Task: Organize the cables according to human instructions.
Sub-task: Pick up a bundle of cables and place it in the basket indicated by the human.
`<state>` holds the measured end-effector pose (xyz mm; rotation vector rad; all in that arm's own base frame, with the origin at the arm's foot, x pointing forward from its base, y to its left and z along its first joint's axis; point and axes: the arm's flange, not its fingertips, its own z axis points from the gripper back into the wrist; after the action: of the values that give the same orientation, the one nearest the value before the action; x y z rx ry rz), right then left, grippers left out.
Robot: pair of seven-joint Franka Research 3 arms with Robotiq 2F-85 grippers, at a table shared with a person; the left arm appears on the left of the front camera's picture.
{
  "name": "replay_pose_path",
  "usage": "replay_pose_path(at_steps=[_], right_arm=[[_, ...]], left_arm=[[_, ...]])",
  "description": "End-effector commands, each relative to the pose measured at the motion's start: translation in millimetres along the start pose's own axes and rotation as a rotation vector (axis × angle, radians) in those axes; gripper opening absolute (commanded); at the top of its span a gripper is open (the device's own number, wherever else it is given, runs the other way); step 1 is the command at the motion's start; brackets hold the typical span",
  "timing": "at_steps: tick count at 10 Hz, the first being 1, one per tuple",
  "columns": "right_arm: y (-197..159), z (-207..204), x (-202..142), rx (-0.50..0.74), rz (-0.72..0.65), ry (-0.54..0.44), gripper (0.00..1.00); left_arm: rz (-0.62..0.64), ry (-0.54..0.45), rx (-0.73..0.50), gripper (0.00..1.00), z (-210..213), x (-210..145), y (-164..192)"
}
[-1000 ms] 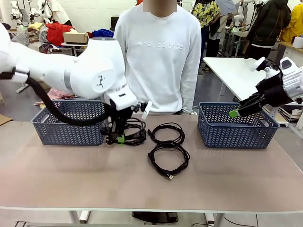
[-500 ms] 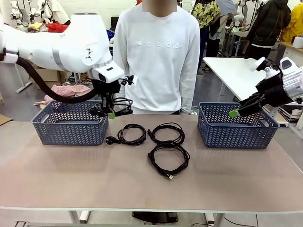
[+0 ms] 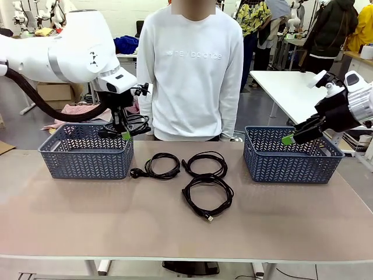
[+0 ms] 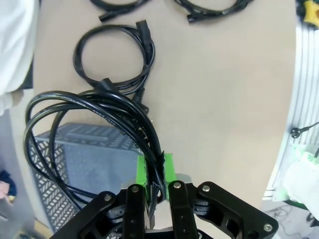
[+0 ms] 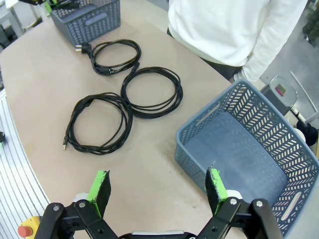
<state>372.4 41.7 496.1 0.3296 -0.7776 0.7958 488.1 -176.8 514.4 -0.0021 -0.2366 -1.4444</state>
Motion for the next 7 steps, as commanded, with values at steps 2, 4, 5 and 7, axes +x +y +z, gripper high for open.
replay_pose_path(at_steps=[2, 4, 5, 7], right_arm=[[-1, 0, 0, 0.008, 0.001, -0.009, 1.0], [-1, 0, 0, 0.008, 0.001, -0.009, 1.0], [-1, 0, 0, 0.008, 0.001, -0.009, 1.0], [-1, 0, 0, 0.008, 0.001, -0.009, 1.0]], left_arm=[[-0.014, 0.008, 0.002, 0.0, -1, 2, -1], [-0.014, 0.008, 0.002, 0.0, -1, 2, -1], [-0.014, 0.008, 0.002, 0.0, -1, 2, -1], [0.002, -0.02, 0.008, 0.15, -6, -11, 1]])
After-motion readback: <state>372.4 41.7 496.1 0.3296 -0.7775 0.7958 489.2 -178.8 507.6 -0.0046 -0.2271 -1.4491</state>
